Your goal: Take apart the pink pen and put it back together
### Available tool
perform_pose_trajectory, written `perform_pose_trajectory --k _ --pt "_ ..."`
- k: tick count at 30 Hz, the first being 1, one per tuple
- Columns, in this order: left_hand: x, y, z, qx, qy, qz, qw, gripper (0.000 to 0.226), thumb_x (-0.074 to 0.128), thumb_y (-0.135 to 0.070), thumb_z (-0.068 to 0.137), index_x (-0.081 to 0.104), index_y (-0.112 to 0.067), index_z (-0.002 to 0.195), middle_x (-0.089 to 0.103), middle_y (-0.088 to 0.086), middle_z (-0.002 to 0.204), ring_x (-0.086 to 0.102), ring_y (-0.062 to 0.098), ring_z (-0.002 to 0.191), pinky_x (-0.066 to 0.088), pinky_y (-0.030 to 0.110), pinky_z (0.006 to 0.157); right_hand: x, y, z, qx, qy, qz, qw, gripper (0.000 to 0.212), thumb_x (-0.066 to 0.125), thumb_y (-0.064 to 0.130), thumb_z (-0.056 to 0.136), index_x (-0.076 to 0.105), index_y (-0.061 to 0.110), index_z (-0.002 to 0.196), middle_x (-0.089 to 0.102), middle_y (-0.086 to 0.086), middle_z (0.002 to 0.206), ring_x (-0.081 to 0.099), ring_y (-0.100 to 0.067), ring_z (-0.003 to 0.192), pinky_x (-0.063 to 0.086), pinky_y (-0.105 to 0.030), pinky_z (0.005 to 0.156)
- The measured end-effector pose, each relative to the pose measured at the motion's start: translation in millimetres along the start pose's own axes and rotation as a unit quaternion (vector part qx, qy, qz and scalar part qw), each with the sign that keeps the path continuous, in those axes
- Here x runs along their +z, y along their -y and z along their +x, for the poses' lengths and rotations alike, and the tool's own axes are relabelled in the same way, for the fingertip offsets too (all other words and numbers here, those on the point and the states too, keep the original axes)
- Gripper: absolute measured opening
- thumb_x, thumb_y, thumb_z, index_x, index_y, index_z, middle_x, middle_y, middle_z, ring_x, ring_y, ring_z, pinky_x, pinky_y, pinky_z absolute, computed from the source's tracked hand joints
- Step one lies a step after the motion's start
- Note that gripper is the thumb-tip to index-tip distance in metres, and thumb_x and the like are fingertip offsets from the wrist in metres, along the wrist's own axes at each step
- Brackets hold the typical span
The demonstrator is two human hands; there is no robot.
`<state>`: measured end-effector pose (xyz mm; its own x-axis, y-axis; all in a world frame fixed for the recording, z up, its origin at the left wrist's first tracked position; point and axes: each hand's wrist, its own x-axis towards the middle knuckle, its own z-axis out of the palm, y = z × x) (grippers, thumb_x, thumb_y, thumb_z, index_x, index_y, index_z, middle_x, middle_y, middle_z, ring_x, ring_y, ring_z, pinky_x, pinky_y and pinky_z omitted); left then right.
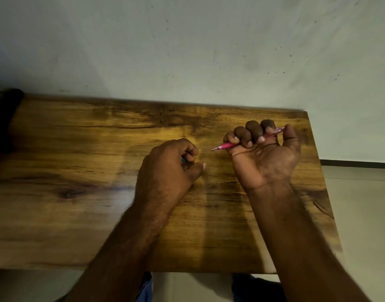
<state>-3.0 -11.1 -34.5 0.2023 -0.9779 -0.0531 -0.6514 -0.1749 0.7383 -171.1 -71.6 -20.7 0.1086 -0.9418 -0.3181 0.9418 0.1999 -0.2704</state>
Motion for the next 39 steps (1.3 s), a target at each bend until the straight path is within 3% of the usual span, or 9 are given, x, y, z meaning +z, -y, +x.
perform_pose_trajectory --k 4,12,18,22,27,39 --pt "0.1 0.4 0.2 -0.002 0.003 -0.006 1.0 0.025 0.089 -0.04 0.076 0.073 -0.036 0.094 0.067 -0.019 0.081 0.064 -0.005 0.07 0.062 0.032 0.063 -0.1 -0.2 0.1 -0.002 -0.006 0.0 1.0 0.046 0.03 0.05 0.098 0.04 0.017 0.067 0.029 0.001 0.057 0.024 -0.017 0.056 0.031 -0.033 0.063" --pt "0.7 1.2 0.8 0.003 0.001 -0.007 1.0 0.024 0.089 -0.04 0.076 0.073 -0.036 0.093 0.068 -0.019 0.08 0.064 -0.007 0.074 0.056 0.024 0.062 -1.8 0.2 0.2 -0.015 -0.018 0.025 0.999 0.047 0.033 0.051 0.096 0.04 0.016 0.066 0.027 0.0 0.056 0.024 -0.017 0.055 0.032 -0.033 0.062" --pt "0.9 3.3 0.1 0.004 -0.001 -0.015 1.0 0.024 0.089 -0.039 0.075 0.073 -0.034 0.093 0.068 -0.018 0.079 0.065 -0.005 0.073 0.06 0.028 0.062 -2.7 -0.5 0.4 -0.011 -0.017 0.045 0.999 0.05 0.032 0.054 0.096 0.048 0.014 0.071 0.03 0.0 0.056 0.026 -0.017 0.053 0.033 -0.031 0.061" --pt "1.7 2.9 0.9 0.009 -0.001 -0.013 1.0 0.024 0.089 -0.04 0.075 0.073 -0.035 0.093 0.068 -0.019 0.079 0.065 -0.007 0.077 0.056 0.022 0.061 -0.8 -0.8 0.3 -0.011 -0.023 0.041 0.999 0.046 0.033 0.05 0.096 0.051 0.014 0.073 0.029 0.001 0.055 0.025 -0.017 0.053 0.033 -0.031 0.06" --pt "3.6 4.3 1.0 -0.002 0.003 -0.032 0.999 0.025 0.09 -0.038 0.075 0.074 -0.034 0.094 0.068 -0.017 0.081 0.066 -0.002 0.071 0.064 0.037 0.059 0.3 -1.8 0.4 -0.01 -0.029 0.032 0.999 0.049 0.032 0.052 0.097 0.052 0.014 0.074 0.028 0.002 0.055 0.024 -0.016 0.053 0.032 -0.031 0.06" --pt "2.8 2.3 1.0 -0.007 0.003 -0.039 0.999 0.024 0.09 -0.035 0.075 0.074 -0.033 0.093 0.068 -0.016 0.08 0.066 -0.001 0.07 0.064 0.041 0.061 0.2 -0.9 0.4 -0.009 -0.029 0.037 0.999 0.049 0.032 0.053 0.097 0.051 0.014 0.074 0.03 0.001 0.056 0.025 -0.016 0.052 0.032 -0.03 0.06"
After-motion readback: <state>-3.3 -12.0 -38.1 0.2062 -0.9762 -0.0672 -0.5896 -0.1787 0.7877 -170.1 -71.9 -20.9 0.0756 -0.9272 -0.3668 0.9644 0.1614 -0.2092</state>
